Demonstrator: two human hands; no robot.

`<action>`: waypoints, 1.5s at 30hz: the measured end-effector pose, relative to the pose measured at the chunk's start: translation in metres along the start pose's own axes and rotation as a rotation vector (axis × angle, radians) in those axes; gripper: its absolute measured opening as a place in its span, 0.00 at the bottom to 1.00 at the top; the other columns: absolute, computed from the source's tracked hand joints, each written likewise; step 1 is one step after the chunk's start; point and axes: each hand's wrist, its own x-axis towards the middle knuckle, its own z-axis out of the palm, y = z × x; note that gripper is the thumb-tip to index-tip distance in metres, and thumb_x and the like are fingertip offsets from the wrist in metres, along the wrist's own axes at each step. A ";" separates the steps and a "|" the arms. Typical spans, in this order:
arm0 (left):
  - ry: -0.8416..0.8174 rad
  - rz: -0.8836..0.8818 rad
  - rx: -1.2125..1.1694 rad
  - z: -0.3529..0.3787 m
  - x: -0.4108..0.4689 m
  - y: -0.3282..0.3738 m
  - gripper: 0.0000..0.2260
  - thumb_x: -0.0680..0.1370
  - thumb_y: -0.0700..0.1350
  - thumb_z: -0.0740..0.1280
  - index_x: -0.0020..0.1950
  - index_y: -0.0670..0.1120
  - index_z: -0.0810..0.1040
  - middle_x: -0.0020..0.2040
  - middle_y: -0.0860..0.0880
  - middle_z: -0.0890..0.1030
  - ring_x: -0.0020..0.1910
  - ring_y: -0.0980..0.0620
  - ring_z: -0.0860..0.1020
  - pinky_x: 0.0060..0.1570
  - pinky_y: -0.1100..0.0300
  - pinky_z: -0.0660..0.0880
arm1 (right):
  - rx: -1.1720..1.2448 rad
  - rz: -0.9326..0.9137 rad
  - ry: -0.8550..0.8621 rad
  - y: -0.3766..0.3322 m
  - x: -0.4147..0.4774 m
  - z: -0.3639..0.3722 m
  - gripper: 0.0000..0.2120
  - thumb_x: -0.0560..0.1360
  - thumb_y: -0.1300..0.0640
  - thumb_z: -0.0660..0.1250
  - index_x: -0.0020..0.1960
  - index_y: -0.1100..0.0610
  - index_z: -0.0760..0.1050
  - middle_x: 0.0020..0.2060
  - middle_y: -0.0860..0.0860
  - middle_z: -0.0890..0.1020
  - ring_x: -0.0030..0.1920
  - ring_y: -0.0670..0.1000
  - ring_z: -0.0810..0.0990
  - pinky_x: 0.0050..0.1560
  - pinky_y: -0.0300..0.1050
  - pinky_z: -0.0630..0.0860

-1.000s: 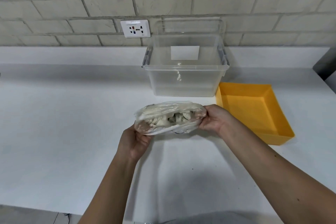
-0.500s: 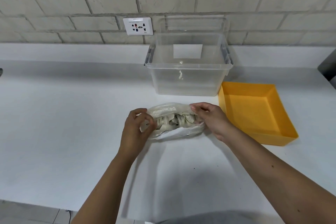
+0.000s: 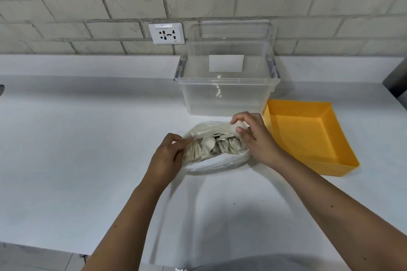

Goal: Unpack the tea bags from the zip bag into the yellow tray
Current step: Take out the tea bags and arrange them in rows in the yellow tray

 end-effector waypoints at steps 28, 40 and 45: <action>-0.373 -0.148 -0.165 -0.023 0.020 0.023 0.44 0.73 0.37 0.76 0.80 0.58 0.55 0.71 0.60 0.62 0.40 0.52 0.75 0.43 0.75 0.72 | -0.871 0.070 -0.234 -0.031 0.007 -0.027 0.50 0.62 0.39 0.77 0.76 0.45 0.54 0.66 0.49 0.73 0.68 0.54 0.68 0.63 0.54 0.64; -0.351 -0.170 -0.113 0.000 -0.001 0.010 0.50 0.71 0.44 0.77 0.80 0.64 0.46 0.77 0.57 0.65 0.61 0.43 0.78 0.50 0.64 0.72 | -0.854 -0.131 0.043 -0.016 -0.046 0.007 0.32 0.71 0.32 0.64 0.72 0.41 0.66 0.73 0.52 0.62 0.72 0.54 0.56 0.68 0.53 0.56; -0.266 -0.142 -0.107 -0.003 -0.010 0.011 0.44 0.71 0.47 0.78 0.79 0.63 0.57 0.80 0.58 0.58 0.71 0.51 0.71 0.63 0.50 0.75 | -0.822 -0.058 -0.024 0.001 -0.065 0.016 0.34 0.71 0.33 0.66 0.74 0.42 0.64 0.78 0.54 0.53 0.76 0.55 0.41 0.73 0.55 0.42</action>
